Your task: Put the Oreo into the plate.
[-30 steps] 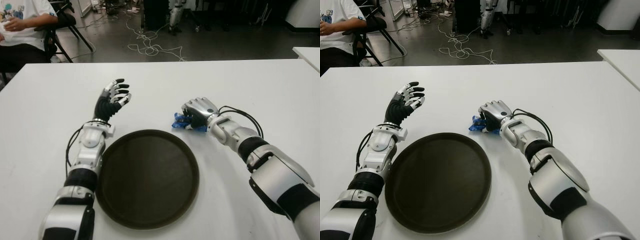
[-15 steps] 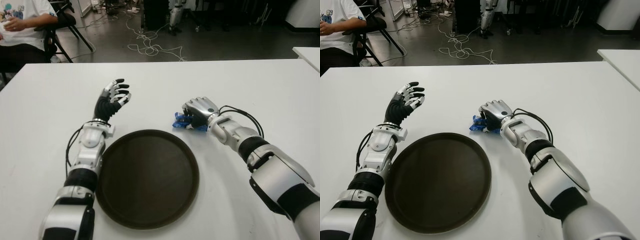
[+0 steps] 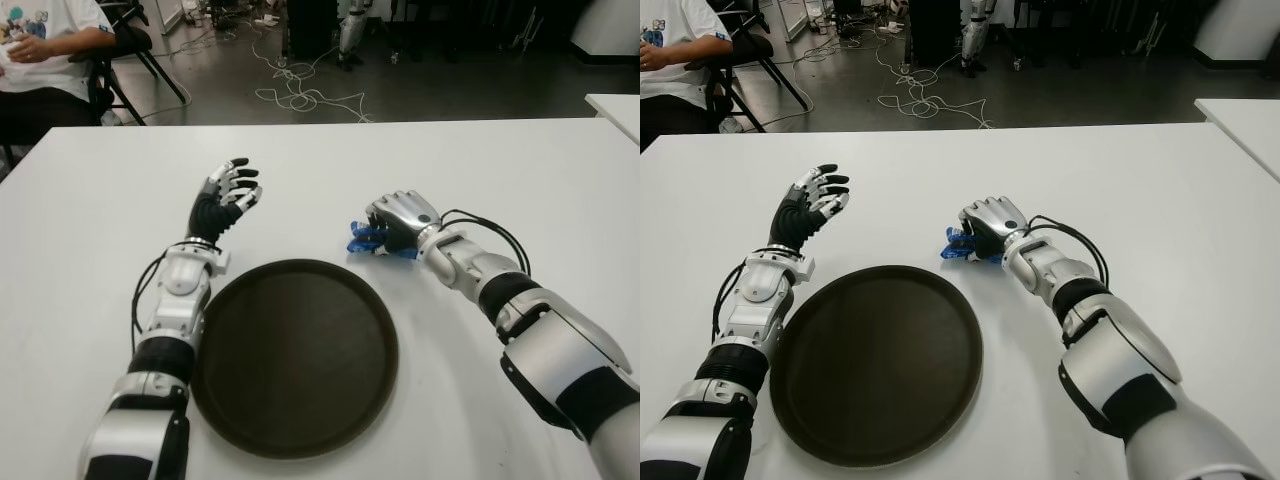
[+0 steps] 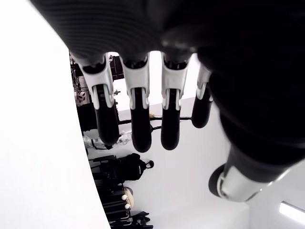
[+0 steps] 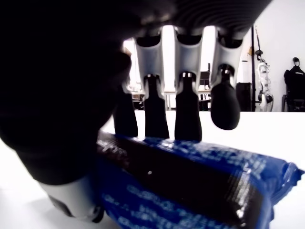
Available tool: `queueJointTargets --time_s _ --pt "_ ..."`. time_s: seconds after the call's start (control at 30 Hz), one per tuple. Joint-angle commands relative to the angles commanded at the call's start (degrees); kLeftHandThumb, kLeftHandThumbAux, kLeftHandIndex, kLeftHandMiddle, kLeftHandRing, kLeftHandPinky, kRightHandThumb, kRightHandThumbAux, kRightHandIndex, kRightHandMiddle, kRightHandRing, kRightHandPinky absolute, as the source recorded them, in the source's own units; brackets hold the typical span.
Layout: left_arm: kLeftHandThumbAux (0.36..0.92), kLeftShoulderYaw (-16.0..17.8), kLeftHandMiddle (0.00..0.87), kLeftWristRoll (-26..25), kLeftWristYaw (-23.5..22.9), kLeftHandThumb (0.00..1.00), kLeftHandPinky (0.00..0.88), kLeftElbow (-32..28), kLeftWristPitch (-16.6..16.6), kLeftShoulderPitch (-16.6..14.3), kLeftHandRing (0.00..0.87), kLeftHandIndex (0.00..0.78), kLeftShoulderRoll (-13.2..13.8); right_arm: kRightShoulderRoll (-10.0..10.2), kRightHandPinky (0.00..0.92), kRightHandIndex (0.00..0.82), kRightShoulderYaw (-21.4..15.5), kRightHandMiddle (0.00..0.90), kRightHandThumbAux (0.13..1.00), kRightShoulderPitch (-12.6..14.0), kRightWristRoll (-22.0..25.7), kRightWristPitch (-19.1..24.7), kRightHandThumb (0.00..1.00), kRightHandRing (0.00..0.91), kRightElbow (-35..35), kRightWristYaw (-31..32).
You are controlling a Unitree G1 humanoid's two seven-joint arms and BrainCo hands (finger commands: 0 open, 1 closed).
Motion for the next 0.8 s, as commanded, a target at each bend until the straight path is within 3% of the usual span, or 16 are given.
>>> queueJointTargets --time_s 0.43,0.8 --pt "0.707 0.2 0.289 -0.4 -0.4 0.241 0.286 0.2 0.4 -0.2 0.275 0.202 0.0 -0.4 0.75 0.614 -0.9 0.766 0.838 -0.9 0.6 -1.1 0.1 0.769 -0.3 -1.6" --pt "0.751 -0.1 0.274 -0.3 -0.7 0.23 0.274 0.1 0.3 0.1 0.254 0.196 0.3 -1.9 0.781 0.657 -2.5 0.795 0.845 -2.6 1.3 -4.6 0.08 0.799 -2.2 -3.3"
